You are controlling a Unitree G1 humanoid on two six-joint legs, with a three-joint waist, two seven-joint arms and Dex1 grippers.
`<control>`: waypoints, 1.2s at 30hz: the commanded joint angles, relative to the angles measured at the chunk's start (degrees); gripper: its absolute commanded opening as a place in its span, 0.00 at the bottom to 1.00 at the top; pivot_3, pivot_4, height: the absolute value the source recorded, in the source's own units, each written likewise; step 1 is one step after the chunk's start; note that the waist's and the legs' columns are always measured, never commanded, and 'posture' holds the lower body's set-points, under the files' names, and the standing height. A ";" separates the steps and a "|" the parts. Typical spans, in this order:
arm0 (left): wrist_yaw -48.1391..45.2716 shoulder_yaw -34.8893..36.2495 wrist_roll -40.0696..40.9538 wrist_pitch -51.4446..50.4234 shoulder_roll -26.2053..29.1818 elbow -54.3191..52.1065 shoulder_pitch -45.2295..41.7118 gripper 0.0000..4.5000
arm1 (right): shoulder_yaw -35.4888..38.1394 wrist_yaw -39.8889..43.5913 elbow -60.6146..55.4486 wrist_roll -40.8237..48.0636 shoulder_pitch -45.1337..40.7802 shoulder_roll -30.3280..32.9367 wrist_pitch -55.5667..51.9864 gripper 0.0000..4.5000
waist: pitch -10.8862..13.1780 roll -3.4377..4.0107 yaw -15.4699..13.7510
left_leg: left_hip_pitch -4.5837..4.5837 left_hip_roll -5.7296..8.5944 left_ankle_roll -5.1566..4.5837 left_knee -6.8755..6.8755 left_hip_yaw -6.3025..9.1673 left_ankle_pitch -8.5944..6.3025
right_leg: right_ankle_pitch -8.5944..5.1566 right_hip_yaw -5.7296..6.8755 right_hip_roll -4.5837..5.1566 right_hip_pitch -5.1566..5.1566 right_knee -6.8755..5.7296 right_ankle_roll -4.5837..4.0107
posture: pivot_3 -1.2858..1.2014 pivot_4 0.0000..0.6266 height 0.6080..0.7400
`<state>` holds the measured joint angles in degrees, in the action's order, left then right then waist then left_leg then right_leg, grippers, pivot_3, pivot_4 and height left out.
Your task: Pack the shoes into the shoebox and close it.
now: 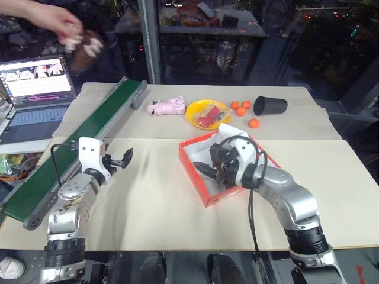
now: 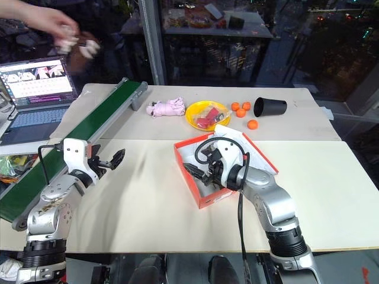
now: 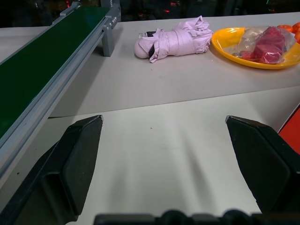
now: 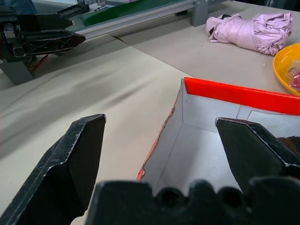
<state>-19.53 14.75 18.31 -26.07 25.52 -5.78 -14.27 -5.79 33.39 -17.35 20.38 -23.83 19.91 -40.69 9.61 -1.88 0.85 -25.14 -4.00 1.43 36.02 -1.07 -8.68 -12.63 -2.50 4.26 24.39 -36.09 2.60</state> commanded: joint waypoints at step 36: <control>-17.92 2.26 -6.31 23.74 22.12 57.33 -30.77 1.00 | -3.96 5.51 3.80 2.28 -12.24 -5.08 0.94 0.98 | 0.02 -0.04 -0.09 | -0.04 -0.02 0.00 -0.08 -0.01 0.00 | 0.00 0.10 0.00 0.09 -0.02 -0.02 | 0.52 0.24 1.00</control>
<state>-35.95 17.28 12.86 -4.90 46.22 48.47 -42.90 -10.30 38.56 -12.12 21.66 -35.08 14.70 -40.12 9.63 -1.91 0.76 -25.18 -4.02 1.43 35.94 -1.08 -8.68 -12.63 -2.40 4.25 24.48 -36.10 2.59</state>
